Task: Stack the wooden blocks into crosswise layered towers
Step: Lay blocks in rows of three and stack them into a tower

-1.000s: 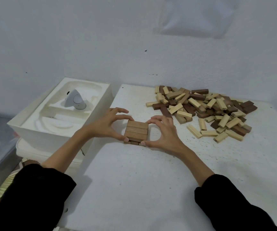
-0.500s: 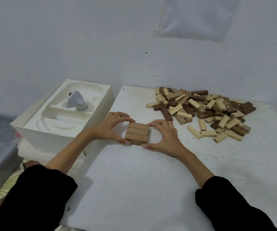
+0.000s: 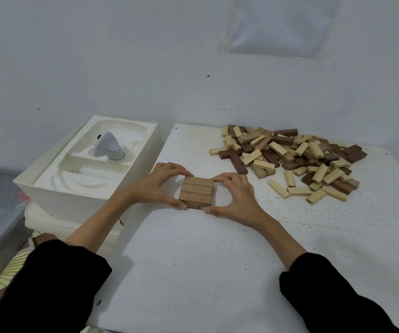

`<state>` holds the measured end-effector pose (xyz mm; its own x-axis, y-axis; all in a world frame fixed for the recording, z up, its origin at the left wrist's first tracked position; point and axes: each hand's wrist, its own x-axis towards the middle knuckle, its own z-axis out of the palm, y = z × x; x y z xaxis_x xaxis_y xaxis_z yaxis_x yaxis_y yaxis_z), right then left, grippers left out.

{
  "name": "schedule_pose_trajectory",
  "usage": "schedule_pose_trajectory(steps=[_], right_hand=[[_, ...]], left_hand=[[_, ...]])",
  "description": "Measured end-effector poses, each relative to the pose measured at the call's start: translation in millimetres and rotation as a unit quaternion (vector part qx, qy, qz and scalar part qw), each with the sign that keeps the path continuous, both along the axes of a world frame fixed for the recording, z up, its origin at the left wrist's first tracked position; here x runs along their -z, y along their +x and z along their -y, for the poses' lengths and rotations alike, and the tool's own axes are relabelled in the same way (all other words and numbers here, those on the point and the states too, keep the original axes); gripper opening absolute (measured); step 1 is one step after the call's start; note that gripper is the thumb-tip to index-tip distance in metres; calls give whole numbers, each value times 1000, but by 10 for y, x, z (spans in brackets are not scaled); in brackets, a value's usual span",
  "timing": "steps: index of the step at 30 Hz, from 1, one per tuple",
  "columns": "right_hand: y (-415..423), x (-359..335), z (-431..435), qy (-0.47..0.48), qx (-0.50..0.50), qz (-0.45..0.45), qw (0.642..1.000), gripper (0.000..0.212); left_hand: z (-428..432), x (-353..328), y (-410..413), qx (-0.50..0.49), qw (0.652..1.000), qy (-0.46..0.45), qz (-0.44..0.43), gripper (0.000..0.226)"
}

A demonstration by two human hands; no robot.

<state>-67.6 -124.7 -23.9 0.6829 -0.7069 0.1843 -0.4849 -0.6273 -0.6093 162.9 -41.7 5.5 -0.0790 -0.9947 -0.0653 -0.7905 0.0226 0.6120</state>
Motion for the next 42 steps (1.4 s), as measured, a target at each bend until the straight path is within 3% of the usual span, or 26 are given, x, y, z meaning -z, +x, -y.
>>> schedule_pose_trajectory(steps=[9,14,24,27,31,37,42], right_hand=[[-61,-48,-34,45,-5,20,999,97],[-361,-99,-4,59,-5,52,997,88],[-1281,-83,330,20,116,103,988,68],[-1480,-49,432,-11,150,111,982,58],[-1718,80,570,-83,218,96,968,52],[-1997,161,786,-107,339,91,930,25],[-2114,168,882,-90,369,78,922,21]], left_hand=[[-16,-64,-2,5,1000,5,-3,91],[36,-272,-229,3,999,-39,-33,70],[712,-284,-1059,52,989,-136,-24,38],[870,-173,-1350,34,987,-157,-29,37],[1004,3,-1762,17,984,-172,-39,53],[1218,217,-2247,-24,974,-211,-73,33],[1311,393,-2413,-98,965,-234,-62,17]])
